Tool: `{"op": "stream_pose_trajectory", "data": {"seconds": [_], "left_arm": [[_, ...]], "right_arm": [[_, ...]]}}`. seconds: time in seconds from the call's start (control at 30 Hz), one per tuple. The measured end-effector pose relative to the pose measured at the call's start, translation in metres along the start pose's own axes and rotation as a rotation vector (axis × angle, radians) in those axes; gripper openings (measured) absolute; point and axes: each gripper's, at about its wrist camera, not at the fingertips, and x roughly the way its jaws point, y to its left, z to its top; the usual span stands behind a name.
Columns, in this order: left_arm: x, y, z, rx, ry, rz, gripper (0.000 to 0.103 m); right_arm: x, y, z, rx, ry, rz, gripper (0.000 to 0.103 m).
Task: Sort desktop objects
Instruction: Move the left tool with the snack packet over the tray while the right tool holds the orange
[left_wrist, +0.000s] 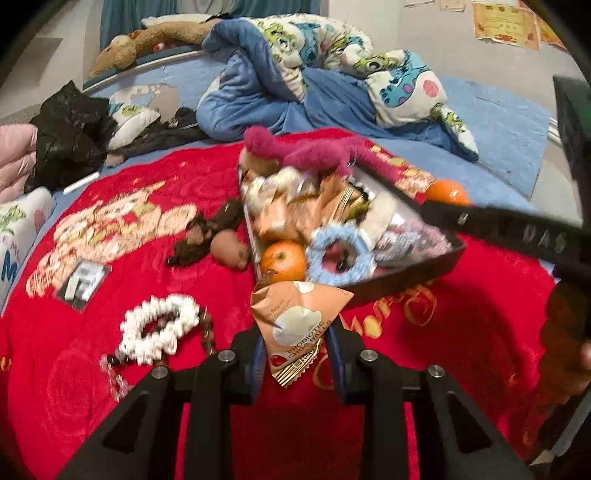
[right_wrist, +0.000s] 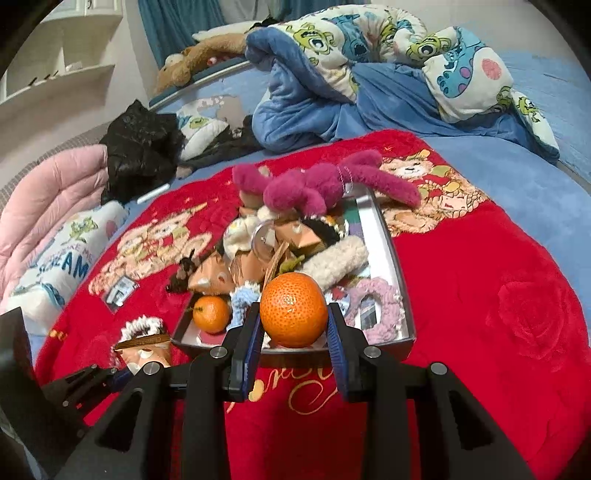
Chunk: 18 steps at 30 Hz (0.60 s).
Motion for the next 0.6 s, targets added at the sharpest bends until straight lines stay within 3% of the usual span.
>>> {"op": "stream_pose_trajectory", "data": {"seconds": [0.33, 0.6], "left_arm": [[-0.013, -0.024, 0.045, 0.029, -0.067, -0.026, 0.030], [0.002, -0.034, 0.060, 0.010, -0.054, -0.057, 0.030]], "right_arm": [[-0.011, -0.008, 0.007, 0.034, -0.034, -0.005, 0.032], [-0.011, -0.024, 0.014, 0.067, -0.048, -0.007, 0.032]]}}
